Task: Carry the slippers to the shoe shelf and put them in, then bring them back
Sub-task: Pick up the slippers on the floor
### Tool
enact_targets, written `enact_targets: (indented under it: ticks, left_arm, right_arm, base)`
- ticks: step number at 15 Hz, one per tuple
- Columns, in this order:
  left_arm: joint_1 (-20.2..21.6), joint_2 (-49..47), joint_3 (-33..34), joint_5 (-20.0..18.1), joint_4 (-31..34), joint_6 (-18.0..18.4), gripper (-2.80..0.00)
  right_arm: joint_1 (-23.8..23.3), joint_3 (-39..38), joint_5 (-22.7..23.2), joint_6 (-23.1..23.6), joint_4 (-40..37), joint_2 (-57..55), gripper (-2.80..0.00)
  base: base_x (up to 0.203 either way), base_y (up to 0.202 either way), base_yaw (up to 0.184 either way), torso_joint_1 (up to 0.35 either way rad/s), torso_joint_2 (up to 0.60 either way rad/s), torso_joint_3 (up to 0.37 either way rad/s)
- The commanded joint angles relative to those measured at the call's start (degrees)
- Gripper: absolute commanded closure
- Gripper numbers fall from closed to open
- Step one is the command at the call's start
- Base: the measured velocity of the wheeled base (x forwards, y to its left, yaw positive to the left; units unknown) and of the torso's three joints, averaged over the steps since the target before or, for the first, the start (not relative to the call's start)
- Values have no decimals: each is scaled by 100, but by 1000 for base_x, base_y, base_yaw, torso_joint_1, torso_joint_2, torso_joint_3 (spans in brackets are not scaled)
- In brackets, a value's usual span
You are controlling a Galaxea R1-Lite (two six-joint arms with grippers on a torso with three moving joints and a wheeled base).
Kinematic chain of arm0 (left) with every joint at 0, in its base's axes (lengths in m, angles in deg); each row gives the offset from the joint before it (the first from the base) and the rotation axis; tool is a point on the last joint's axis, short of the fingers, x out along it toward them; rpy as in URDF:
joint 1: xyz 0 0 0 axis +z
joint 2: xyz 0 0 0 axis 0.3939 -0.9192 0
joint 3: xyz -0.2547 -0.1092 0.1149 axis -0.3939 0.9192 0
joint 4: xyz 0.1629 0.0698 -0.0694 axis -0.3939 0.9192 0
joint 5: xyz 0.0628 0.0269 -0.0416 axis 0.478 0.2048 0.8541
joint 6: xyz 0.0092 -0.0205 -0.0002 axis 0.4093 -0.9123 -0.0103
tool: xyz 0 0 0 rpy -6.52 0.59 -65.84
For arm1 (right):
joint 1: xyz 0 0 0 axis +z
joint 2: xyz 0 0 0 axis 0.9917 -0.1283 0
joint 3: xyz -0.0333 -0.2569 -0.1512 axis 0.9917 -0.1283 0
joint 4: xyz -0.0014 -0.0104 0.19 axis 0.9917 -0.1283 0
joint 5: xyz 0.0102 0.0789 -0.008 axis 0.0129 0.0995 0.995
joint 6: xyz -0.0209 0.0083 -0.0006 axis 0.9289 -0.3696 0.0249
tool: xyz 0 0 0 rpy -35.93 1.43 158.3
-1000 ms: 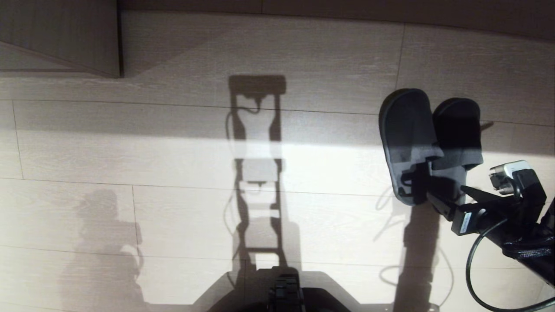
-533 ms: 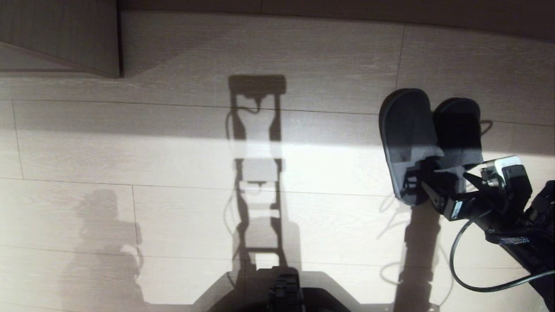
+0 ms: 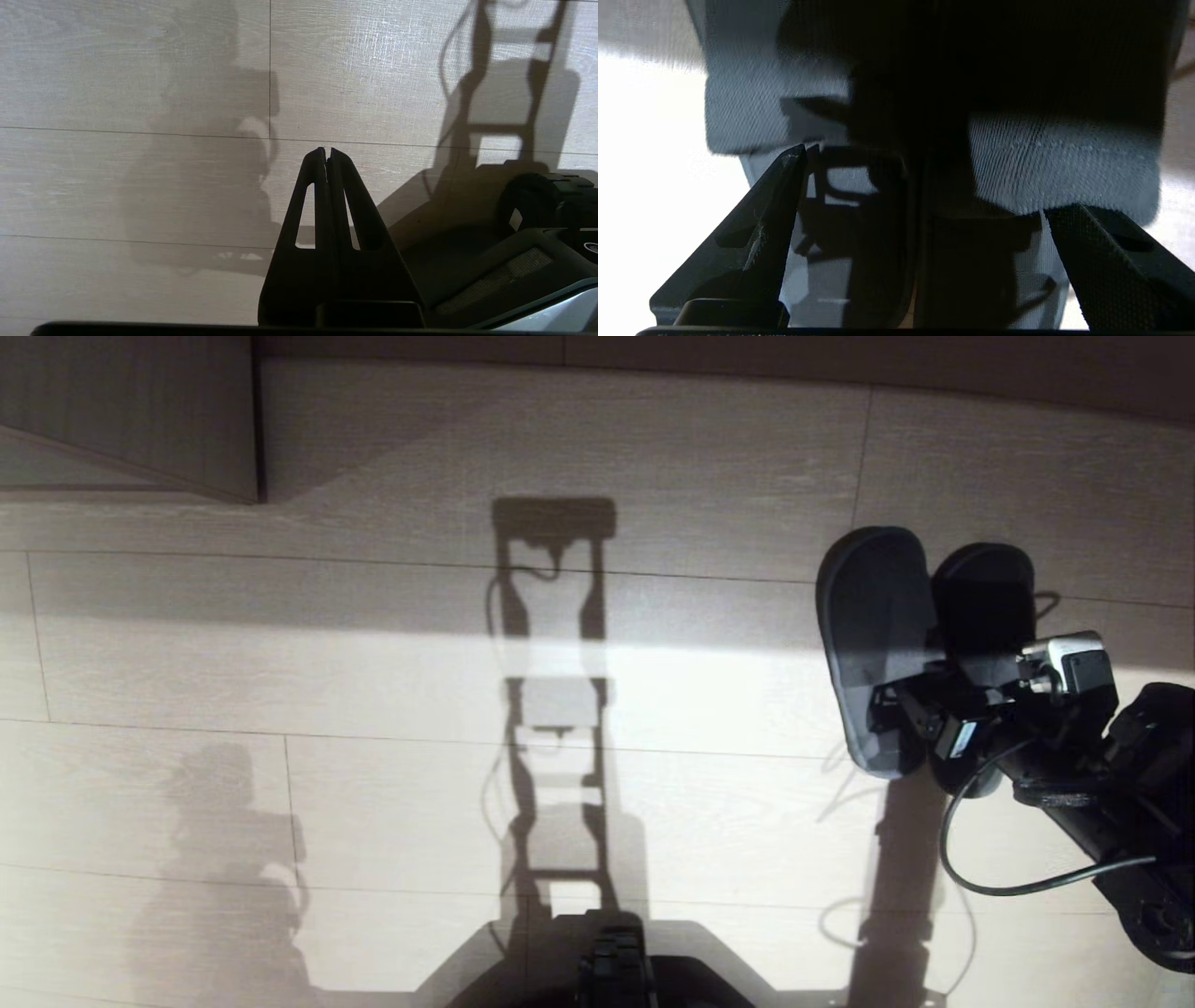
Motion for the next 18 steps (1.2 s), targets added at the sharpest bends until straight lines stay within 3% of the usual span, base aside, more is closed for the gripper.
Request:
enact_targets:
  ticks: [1,4,5,10,14,18]
  left_arm:
    - [1,9,9,4,-1,-4,0]
    - [1,11,9,4,-1,-4,0]
    - [1,3,9,4,-1,-4,0]
    - [1,6,9,4,-1,-4,0]
    - [1,11,9,4,-1,-4,0]
    - [1,11,9,4,-1,-4,0]
  right_arm:
    - [0,239,6,8,52,-189,-280]
    - [2,603,28,-6,54,-281,-280]
    - [3,745,44,-7,54,-357,0]
    - [7,1168,90,-27,54,-613,0]
    - [-2,1026,233,-87,53,-449,0]
    - [-10,379,230,-170,-27,886,0]
  base:
    - [0,0,0,0,0,0]
    - [0,0,0,0,0,0]
    - [0,0,0,0,0,0]
    - [0,0,0,0,0,0]
    - [0,0,0,0,0,0]
    - [0,0,0,0,0,0]
